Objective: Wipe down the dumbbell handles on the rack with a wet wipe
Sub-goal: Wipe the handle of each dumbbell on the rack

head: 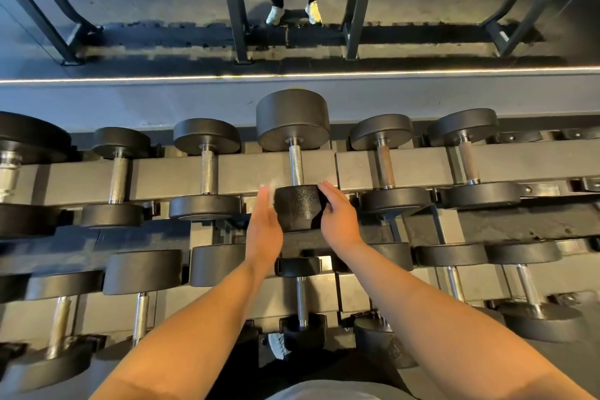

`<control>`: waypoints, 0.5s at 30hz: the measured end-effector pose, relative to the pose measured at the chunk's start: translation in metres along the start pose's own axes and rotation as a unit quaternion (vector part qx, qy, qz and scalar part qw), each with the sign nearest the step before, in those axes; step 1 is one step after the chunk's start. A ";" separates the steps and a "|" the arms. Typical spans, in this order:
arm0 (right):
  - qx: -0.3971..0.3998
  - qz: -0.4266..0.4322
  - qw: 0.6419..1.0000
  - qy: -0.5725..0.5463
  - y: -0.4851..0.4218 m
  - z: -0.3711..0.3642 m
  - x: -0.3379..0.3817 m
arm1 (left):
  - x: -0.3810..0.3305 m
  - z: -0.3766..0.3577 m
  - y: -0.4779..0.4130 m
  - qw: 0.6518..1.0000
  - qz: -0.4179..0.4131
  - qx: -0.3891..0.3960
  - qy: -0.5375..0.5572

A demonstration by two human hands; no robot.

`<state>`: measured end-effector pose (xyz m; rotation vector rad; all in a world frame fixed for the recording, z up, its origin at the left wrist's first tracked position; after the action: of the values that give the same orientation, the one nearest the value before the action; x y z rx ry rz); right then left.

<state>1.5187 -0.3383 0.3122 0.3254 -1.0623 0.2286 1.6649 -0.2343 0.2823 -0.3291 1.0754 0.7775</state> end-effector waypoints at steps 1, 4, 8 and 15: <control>0.003 -0.004 1.000 -0.009 0.000 0.000 -0.001 | 0.004 0.003 -0.001 0.999 0.042 -0.007 0.011; 0.015 -0.006 0.999 -0.029 0.000 0.002 -0.003 | 0.011 0.003 0.002 0.993 0.114 -0.030 0.021; 0.022 -0.025 0.998 -0.055 -0.005 0.004 -0.006 | 0.001 -0.010 0.017 0.996 0.011 -0.088 -0.005; 0.043 -0.024 0.996 -0.070 -0.008 0.010 -0.011 | -0.019 -0.048 0.045 0.940 -0.204 -0.013 -0.274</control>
<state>1.5084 -0.3493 0.3058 0.4503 -1.1824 0.2109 1.5971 -0.2393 0.2820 -0.3180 0.4469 0.4657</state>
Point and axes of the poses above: each hand's wrist, its own y-axis away from the middle knuckle, its own z-axis out of the back of the hand, x = y × z, the point moved 7 cm from there along -y, towards the middle knuckle, and after that the axes turned 7 degrees about -x, right-handed, at the moved point
